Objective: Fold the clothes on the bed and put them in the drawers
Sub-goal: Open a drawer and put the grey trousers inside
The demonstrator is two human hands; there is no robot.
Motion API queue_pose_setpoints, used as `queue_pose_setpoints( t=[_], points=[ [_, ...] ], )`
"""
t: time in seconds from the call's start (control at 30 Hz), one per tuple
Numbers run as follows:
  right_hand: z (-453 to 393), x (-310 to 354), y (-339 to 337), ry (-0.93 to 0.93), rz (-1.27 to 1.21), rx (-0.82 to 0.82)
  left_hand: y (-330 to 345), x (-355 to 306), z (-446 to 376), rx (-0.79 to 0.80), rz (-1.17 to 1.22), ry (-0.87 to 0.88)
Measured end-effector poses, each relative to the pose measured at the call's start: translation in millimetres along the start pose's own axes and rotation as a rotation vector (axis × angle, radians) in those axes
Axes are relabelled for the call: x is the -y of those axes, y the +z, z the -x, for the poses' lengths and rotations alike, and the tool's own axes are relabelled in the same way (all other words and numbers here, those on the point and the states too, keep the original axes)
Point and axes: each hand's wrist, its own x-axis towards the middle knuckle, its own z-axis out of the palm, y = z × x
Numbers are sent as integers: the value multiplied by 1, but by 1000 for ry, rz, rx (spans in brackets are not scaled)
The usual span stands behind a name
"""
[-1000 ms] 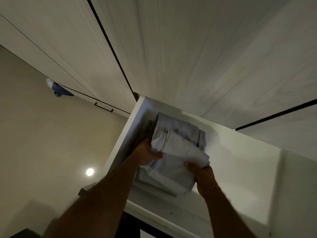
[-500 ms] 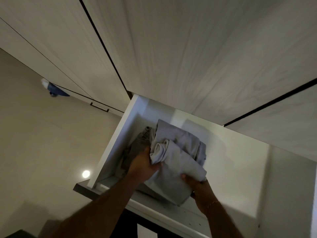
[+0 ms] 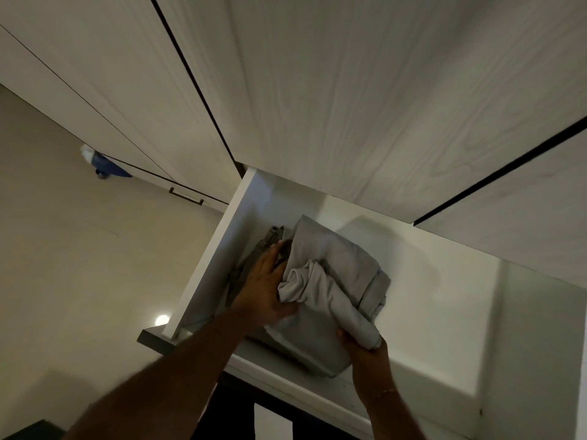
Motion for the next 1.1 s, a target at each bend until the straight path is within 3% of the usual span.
queue_pose_setpoints(
  t=[0.07,0.13,0.23,0.3,0.43,0.5,0.57,0.63,0.73,0.87,0.97,1.1],
  points=[
    [2,2,-8,50,-147,39,-9,-4,-12,81,148,-3],
    [3,4,-12,88,-224,80,-15,-14,-26,168,328,-142],
    [3,9,-14,113,-255,81,-16,-19,-46,198,415,-220],
    [1,11,-14,112,-257,67,-17,-18,-57,208,353,-206],
    [0,6,-16,94,-246,32,-21,-17,-66,192,-61,-96],
    [4,2,-16,96,-244,8,-21,-18,-61,214,19,-64],
    [8,-2,-18,92,-224,1,-14,-17,-49,315,199,-163],
    [11,-5,-21,98,-197,-14,-4,-15,-35,376,198,-293],
    [13,0,-35,103,-145,-44,7,-26,-27,371,135,-272],
    [13,27,-92,164,-128,-100,21,-81,-44,314,364,-179],
    [1,63,-141,107,-58,-179,56,-122,-62,301,513,-264],
    [-36,82,-167,40,156,-194,91,-138,-74,279,496,-386]
  ],
)
